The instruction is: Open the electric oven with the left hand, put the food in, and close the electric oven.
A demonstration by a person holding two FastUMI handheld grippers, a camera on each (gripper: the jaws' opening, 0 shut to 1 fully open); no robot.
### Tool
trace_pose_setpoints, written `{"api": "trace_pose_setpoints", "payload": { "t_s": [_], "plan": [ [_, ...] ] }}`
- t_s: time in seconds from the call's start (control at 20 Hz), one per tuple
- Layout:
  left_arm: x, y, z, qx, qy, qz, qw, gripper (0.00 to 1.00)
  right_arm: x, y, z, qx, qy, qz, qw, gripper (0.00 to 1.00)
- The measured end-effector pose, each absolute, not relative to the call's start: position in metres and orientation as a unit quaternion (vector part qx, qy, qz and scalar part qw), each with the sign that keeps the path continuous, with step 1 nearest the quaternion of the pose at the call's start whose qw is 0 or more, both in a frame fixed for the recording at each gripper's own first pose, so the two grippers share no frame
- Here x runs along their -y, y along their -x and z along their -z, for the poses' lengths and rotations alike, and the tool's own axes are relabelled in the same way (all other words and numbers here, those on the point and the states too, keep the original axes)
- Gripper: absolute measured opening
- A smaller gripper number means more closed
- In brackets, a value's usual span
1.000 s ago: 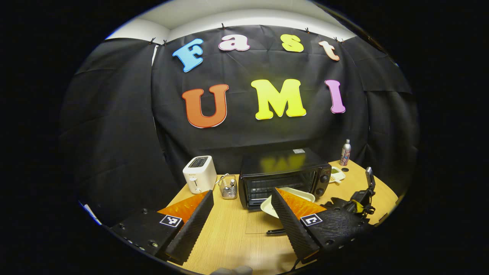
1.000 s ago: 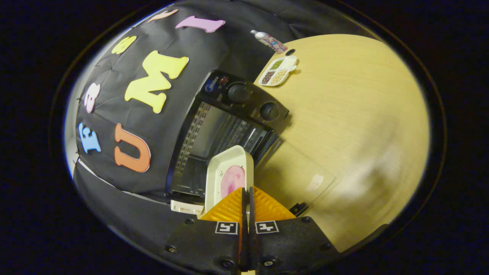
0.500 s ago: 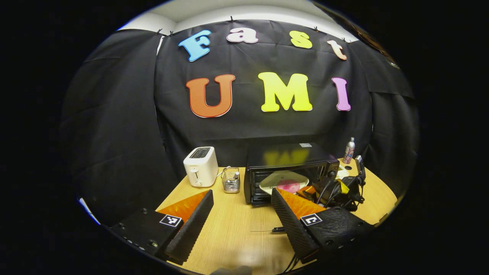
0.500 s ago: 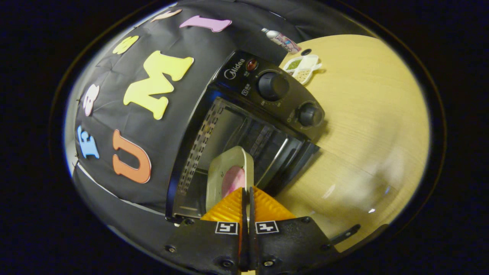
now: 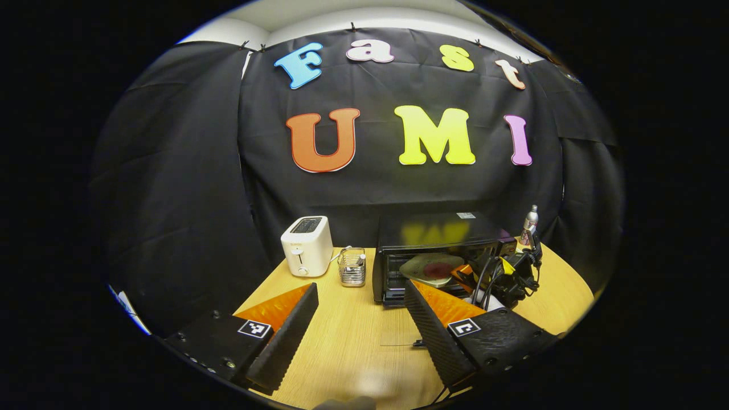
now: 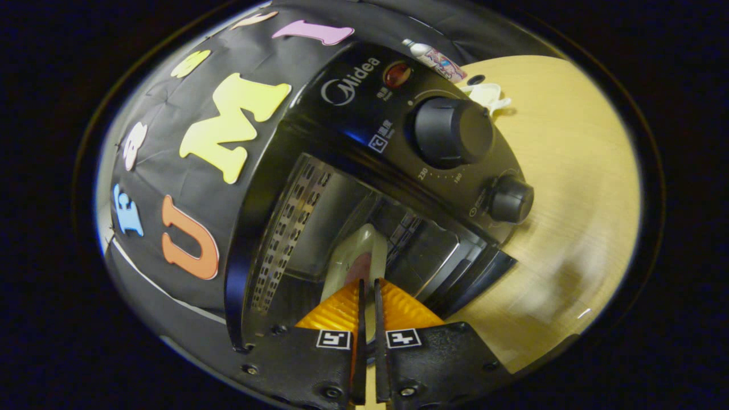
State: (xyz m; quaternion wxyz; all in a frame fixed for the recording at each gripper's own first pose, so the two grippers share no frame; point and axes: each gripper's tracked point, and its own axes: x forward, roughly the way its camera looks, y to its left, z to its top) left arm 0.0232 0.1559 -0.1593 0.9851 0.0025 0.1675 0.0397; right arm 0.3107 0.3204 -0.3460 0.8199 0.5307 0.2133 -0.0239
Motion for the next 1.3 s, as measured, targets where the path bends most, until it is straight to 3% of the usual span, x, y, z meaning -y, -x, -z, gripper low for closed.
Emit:
{"api": "trace_pose_setpoints", "payload": {
  "t_s": [0.05, 0.1, 0.25, 0.4, 0.5, 0.55, 0.65, 0.95, 1.05, 1.1, 1.15, 1.3],
  "plan": [
    [-0.156, -0.024, 0.158, -0.167, -0.004, -0.04, 0.985, 0.97, -0.312, -0.308, 0.342, -0.211, -0.532, 0.02, 0.82, 0.02],
    [-0.157, -0.024, 0.156, -0.167, -0.005, -0.041, 0.985, 0.97, -0.309, -0.308, 0.342, -0.209, -0.53, 0.017, 0.821, 0.05],
    [-0.154, -0.021, 0.153, -0.165, -0.002, -0.043, 0.985, 0.97, -0.292, -0.296, 0.33, -0.206, -0.505, 0.018, 0.838, 0.42],
    [-0.151, -0.019, 0.146, -0.158, -0.005, -0.042, 0.987, 0.97, -0.267, -0.274, 0.3, -0.197, -0.448, 0.011, 0.872, 0.55],
    [-0.146, -0.02, 0.138, -0.152, -0.004, -0.037, 0.988, 0.97, -0.249, -0.254, 0.278, -0.191, -0.385, 0.004, 0.903, 0.83],
    [-0.145, -0.017, 0.134, -0.149, -0.004, -0.036, 0.988, 0.97, -0.244, -0.246, 0.265, -0.186, -0.354, -0.004, 0.917, 0.8],
    [-0.14, -0.015, 0.128, -0.144, 0.001, -0.031, 0.989, 0.97, -0.232, -0.219, 0.239, -0.18, -0.291, -0.016, 0.94, 0.94],
    [-0.126, 0.001, 0.109, -0.122, 0.005, -0.007, 0.993, 0.97, -0.194, -0.144, 0.161, -0.144, -0.163, -0.029, 0.976, 0.95],
    [-0.125, 0.007, 0.102, -0.109, 0.01, 0.001, 0.994, 0.97, -0.171, -0.12, 0.142, -0.136, -0.121, -0.018, 0.983, 0.95],
    [-0.123, 0.009, 0.1, -0.104, 0.013, 0.007, 0.995, 0.96, -0.159, -0.109, 0.132, -0.13, -0.105, -0.01, 0.986, 1.0],
    [-0.122, 0.009, 0.099, -0.099, 0.014, 0.01, 0.995, 0.97, -0.149, -0.098, 0.124, -0.125, -0.095, -0.002, 0.988, 0.95],
    [-0.115, 0.009, 0.105, -0.097, 0.011, 0.022, 0.995, 0.96, -0.119, -0.067, 0.107, -0.119, -0.079, 0.024, 0.989, 0.96]
  ]
}}
